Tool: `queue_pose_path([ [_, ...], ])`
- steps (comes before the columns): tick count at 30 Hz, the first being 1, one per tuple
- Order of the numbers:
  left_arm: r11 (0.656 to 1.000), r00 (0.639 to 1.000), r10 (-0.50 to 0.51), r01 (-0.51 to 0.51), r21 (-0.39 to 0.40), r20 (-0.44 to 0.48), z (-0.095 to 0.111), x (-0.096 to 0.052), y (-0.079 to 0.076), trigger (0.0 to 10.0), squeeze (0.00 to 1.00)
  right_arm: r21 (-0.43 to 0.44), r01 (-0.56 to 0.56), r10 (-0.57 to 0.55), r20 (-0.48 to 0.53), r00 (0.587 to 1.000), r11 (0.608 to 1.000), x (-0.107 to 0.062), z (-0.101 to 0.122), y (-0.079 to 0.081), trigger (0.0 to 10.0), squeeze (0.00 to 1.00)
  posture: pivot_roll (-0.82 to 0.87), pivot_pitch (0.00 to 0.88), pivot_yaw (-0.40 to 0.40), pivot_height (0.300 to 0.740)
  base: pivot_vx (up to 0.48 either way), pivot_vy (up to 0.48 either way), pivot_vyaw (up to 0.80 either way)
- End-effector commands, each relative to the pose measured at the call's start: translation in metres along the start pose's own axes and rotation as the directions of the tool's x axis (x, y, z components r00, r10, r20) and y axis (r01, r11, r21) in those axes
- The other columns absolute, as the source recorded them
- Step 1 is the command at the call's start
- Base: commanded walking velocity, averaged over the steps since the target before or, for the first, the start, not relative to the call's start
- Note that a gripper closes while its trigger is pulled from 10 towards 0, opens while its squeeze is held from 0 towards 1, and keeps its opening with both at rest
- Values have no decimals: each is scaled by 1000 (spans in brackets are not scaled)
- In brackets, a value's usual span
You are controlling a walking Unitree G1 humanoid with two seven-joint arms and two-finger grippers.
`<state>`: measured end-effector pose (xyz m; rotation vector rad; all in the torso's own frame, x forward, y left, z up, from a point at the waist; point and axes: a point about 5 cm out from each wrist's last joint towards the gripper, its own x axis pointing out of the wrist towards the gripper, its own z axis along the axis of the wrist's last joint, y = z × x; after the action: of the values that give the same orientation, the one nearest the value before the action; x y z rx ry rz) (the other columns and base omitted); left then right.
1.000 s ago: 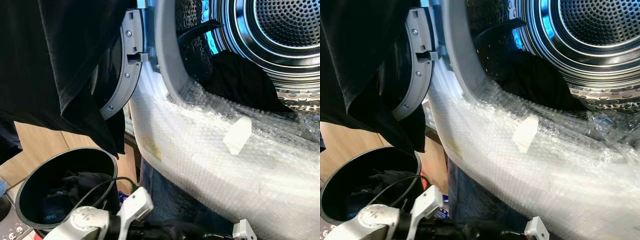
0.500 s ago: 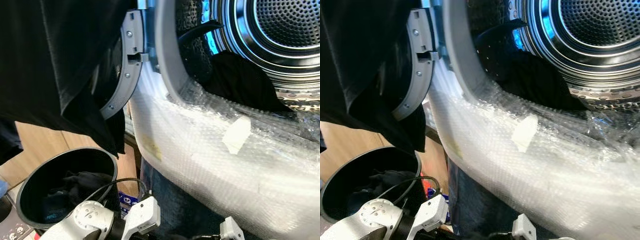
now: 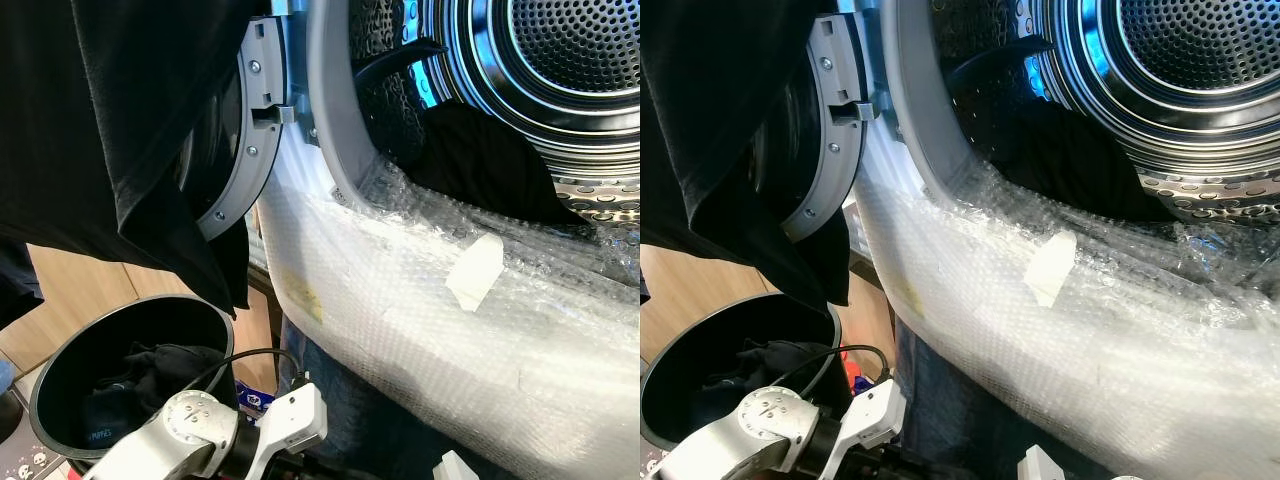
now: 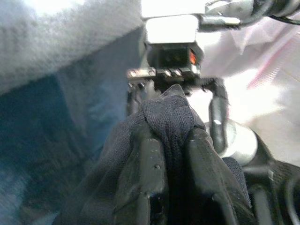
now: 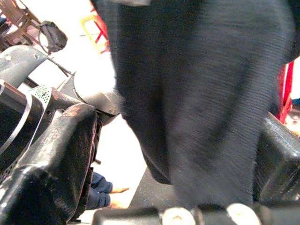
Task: Clothes washing
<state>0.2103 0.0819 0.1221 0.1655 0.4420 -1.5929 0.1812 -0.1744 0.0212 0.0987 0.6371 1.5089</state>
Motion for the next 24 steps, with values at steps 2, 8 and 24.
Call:
queue_pose_path([
  [2,998,999,37,-37,46,0,5,2,8,0,0,-41,-19,19,2,1000,999,1,7,0,10000,1000,103,0,-16,740,0,0,0],
  [8,998,999,-11,8,69,43,16,22,11,0,0,-26,101,-100,59,993,994,8,12,-13,10000,1000,98,0,-16,740,0,0,0],
  [24,997,997,13,-18,69,72,20,39,13,0,0,75,156,-164,106,981,985,8,10,-10,10000,0,88,0,-12,740,0,0,0],
])
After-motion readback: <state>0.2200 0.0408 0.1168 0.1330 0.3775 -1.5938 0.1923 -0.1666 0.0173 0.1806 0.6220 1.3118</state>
